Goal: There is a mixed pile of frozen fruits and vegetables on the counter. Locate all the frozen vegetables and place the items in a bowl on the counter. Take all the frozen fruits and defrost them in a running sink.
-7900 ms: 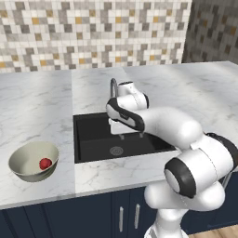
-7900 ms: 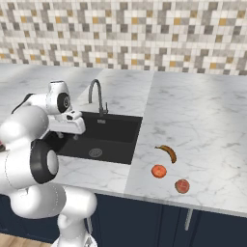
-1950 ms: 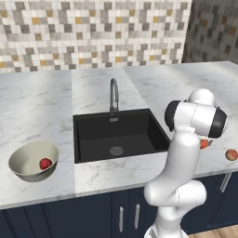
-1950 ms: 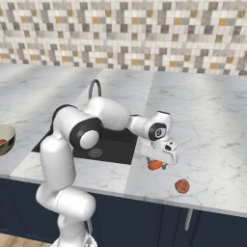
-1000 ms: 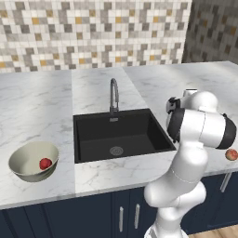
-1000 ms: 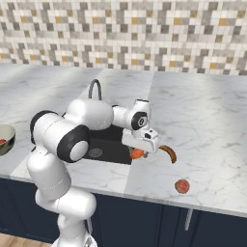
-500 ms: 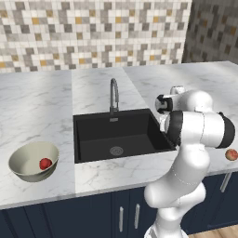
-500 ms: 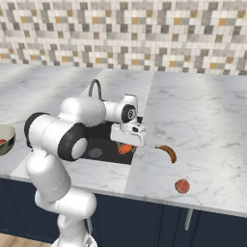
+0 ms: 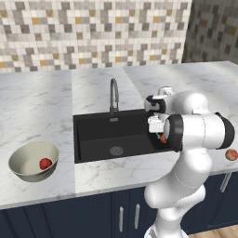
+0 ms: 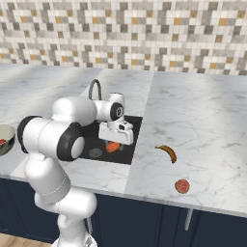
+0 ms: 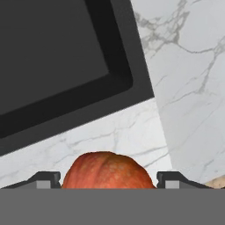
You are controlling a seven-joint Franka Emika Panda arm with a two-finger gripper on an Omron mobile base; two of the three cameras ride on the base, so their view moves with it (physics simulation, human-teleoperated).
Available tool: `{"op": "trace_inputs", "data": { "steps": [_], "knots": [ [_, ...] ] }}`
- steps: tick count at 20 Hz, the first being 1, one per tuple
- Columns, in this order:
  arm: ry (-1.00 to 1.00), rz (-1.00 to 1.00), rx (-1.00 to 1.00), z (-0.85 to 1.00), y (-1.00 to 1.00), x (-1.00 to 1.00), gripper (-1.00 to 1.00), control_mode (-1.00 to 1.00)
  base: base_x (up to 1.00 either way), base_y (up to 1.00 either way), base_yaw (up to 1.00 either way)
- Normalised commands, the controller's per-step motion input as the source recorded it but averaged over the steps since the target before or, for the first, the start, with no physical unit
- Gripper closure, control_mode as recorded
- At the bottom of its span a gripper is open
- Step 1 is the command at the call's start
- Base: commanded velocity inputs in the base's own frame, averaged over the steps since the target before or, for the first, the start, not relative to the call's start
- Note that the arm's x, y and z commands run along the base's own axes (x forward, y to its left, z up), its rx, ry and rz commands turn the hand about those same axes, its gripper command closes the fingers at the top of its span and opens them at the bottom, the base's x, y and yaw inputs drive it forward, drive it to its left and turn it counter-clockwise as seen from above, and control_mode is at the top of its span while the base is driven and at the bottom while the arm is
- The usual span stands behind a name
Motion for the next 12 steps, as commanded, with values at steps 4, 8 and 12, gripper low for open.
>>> {"op": "trace_inputs", "data": {
  "steps": [4,8,12],
  "knots": [
    [0.0,0.0,-0.01,0.0,0.52,0.0,1.0,-1.0,0.0,0.0,0.0],
    [0.0,0.0,-0.01,0.01,0.5,0.0,1.0,-1.0,0.0,0.0,0.0],
    [-0.03,-0.04,-0.01,0.05,0.46,0.0,1.0,-1.0,0.0,0.0,0.0]
  ]
}}
